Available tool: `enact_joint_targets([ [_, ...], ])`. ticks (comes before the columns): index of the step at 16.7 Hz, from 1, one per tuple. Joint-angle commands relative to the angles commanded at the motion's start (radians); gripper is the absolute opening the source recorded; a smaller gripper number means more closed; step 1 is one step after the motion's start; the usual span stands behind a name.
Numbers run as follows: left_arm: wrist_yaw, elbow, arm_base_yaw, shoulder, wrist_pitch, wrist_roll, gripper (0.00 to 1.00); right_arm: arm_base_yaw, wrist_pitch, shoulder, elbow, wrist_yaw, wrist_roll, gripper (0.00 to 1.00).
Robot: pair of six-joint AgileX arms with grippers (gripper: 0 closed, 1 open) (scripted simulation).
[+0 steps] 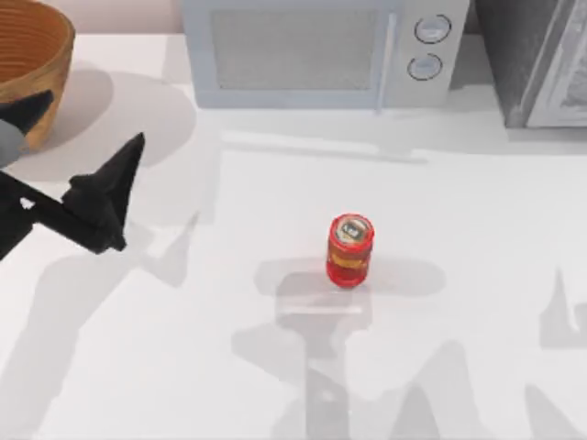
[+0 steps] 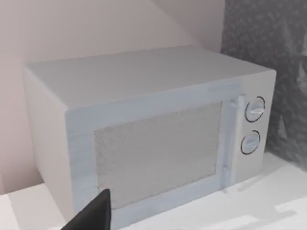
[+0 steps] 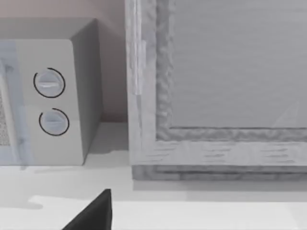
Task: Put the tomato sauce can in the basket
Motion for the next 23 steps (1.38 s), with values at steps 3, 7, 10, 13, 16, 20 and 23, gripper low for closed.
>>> enact_joint_targets([
  [3,0.133,0.097,-0.039,0.296,0.192,0.011,1.0,0.0,0.0,0.0,0.0,0.0,0.0,1.0],
  [7,0.304,0.222,-0.089,0.679,0.442,0.025,1.0,0.0,0.0,0.0,0.0,0.0,0.0,1.0],
  [10,0.423,0.308,-0.124,0.942,0.613,0.033,1.0,0.0,0.0,0.0,0.0,0.0,0.0,1.0],
  [13,0.527,0.384,-0.155,1.17,0.763,0.038,1.0,0.0,0.0,0.0,0.0,0.0,0.0,1.0],
  [16,0.61,0.444,-0.18,1.35,0.882,0.04,1.0,0.0,0.0,0.0,0.0,0.0,0.0,1.0],
  [20,0.68,0.494,-0.202,1.5,0.981,0.04,1.0,0.0,0.0,0.0,0.0,0.0,0.0,1.0],
  [23,0.694,0.505,-0.207,1.532,1.002,0.04,1.0,0.0,0.0,0.0,0.0,0.0,0.0,1.0],
])
